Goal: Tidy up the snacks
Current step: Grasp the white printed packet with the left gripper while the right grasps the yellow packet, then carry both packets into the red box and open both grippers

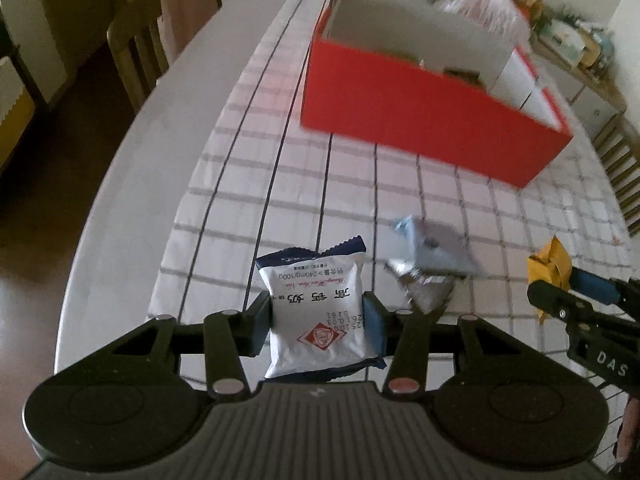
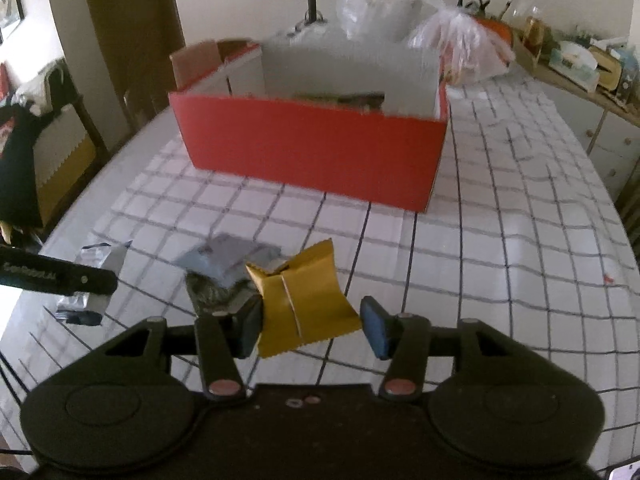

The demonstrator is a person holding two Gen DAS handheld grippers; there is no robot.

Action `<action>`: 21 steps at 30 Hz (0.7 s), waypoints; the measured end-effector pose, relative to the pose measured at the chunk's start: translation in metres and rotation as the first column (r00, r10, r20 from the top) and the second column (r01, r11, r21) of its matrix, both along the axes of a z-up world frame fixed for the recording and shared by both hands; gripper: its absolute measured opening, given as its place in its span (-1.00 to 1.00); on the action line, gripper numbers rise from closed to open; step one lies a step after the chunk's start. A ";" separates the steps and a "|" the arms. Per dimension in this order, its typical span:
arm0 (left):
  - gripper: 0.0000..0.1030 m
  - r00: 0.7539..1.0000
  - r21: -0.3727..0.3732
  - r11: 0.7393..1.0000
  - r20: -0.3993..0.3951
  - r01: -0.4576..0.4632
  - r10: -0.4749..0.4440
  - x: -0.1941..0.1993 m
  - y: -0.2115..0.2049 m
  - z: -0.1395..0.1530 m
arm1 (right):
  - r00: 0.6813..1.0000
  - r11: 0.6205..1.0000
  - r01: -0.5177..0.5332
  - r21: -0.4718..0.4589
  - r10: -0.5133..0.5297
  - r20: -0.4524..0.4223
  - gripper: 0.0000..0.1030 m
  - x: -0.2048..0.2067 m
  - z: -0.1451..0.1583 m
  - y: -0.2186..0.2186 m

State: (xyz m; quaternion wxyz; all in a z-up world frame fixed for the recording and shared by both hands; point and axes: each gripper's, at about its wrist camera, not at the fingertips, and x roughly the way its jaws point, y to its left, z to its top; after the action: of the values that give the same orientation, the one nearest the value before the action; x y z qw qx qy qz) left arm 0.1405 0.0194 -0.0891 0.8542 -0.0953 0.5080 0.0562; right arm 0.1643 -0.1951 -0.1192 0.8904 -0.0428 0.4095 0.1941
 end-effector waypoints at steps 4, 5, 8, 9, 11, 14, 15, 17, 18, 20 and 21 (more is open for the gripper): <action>-0.09 0.999 -0.003 1.000 0.052 0.004 -0.004 0.006 0.000 0.024 | 0.999 1.000 -0.001 0.016 0.001 0.044 -0.01 -0.003 0.024 -0.002; -0.09 0.998 -0.003 1.000 0.064 0.005 -0.005 0.007 0.000 0.030 | 0.998 1.000 -0.002 0.020 0.001 0.056 -0.01 -0.003 0.030 -0.002; -0.09 0.994 -0.004 1.000 0.109 0.021 -0.020 0.012 -0.001 0.049 | 0.996 1.000 -0.001 0.021 -0.001 0.090 -0.01 -0.001 0.046 -0.003; -0.09 0.992 0.000 1.000 0.121 0.026 -0.025 0.014 -0.002 0.054 | 0.995 1.000 -0.002 0.021 0.000 0.102 -0.01 0.001 0.052 -0.002; -0.09 0.989 0.007 0.999 0.146 0.037 -0.038 0.020 -0.004 0.065 | 0.992 1.000 -0.003 0.016 0.001 0.125 -0.01 0.004 0.061 -0.002; -0.09 0.983 0.026 0.998 0.174 0.061 -0.064 0.031 -0.009 0.078 | 0.988 1.000 0.002 0.012 -0.004 0.152 -0.01 0.012 0.072 0.000; -0.09 0.981 0.031 0.997 0.182 0.066 -0.070 0.034 -0.010 0.082 | 0.987 1.000 0.003 0.012 -0.005 0.158 -0.01 0.015 0.075 0.001; -0.09 0.977 0.041 0.996 0.198 0.076 -0.082 0.044 -0.013 0.089 | 0.984 1.000 0.006 0.009 -0.007 0.176 -0.01 0.022 0.082 0.003; -0.09 0.975 0.045 0.996 0.205 0.080 -0.087 0.048 -0.014 0.092 | 0.983 1.000 0.008 0.008 -0.010 0.182 -0.01 0.026 0.085 0.004; -0.09 0.971 0.056 0.995 0.220 0.085 -0.096 0.057 -0.016 0.100 | 0.981 1.000 0.013 0.011 -0.015 0.196 -0.01 0.034 0.091 0.005; -0.09 0.968 0.062 0.994 0.228 0.088 -0.100 0.063 -0.017 0.105 | 0.979 1.000 0.016 0.011 -0.018 0.201 -0.01 0.039 0.094 0.005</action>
State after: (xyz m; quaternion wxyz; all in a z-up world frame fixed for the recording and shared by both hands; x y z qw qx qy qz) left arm 0.2034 0.0023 0.0156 0.9114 -0.0550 0.4075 0.0173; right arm 0.2033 -0.1897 -0.0252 0.9290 -0.0547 0.3168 0.1830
